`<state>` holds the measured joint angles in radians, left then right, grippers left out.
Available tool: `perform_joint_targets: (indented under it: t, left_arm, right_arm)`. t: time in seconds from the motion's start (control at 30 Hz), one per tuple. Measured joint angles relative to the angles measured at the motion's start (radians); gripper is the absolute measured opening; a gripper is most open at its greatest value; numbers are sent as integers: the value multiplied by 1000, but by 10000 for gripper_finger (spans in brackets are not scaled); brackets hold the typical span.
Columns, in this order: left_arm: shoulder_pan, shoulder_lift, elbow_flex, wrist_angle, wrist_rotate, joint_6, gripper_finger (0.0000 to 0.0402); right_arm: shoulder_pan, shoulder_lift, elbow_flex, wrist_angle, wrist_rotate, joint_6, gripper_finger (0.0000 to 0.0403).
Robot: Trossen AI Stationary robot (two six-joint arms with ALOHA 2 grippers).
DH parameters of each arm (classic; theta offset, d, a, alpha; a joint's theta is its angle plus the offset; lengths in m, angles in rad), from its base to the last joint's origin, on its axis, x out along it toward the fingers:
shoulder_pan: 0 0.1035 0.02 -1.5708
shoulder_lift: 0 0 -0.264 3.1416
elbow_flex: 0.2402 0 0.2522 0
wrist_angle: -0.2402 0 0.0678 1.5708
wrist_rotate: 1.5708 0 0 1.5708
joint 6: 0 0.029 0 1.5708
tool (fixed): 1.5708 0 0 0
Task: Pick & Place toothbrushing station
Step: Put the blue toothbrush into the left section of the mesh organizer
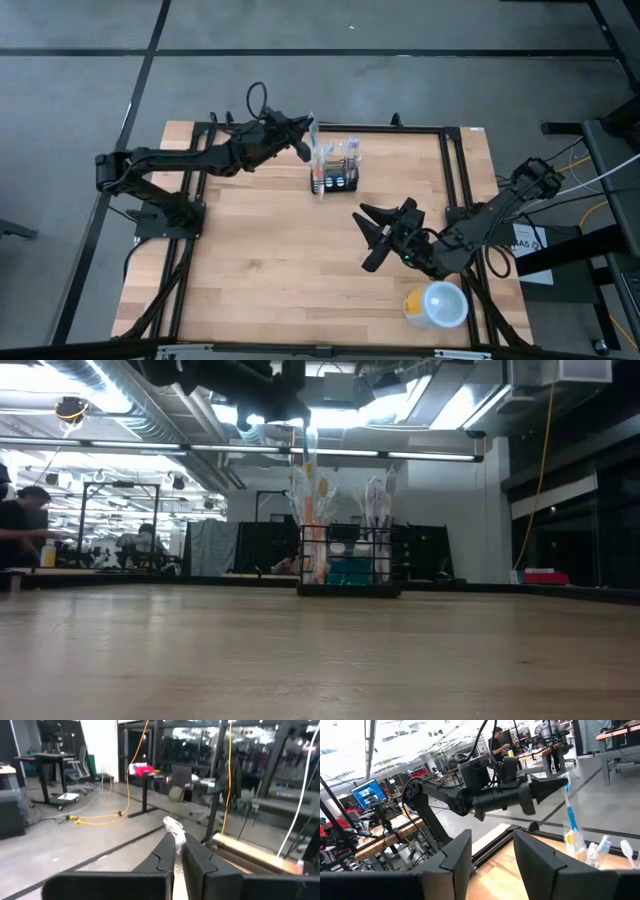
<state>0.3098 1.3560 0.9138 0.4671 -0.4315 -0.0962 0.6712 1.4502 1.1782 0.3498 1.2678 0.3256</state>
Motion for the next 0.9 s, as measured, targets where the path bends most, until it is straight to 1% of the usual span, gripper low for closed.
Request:
perform_joint_targets:
  t: [0.13, 0.3, 0.47, 0.63, 0.8, 0.9]
  left_arm:
    - [-14, 8, -16, -29, -15, -2, 8]
    - [-14, 19, -68, -23, -10, -70, 8]
    - [-22, 41, -120, 43, 2, -103, 8]
    - [-22, 78, -122, 93, 5, -135, 8]
    - [-23, 129, -122, 94, 26, -162, 8]
    - [-23, 152, -122, 99, 20, -164, 8]
  right_arm:
    - [3, 0, 0, 3, 0, 0, 149]
    - [3, 0, 0, 11, 0, 4, 149]
    - [5, -1, 0, 31, 8, 4, 149]
    - [5, -1, 0, 43, 8, 5, 149]
    - [5, -1, 0, 69, 9, -18, 149]
    - [5, -1, 0, 88, 9, -40, 149]
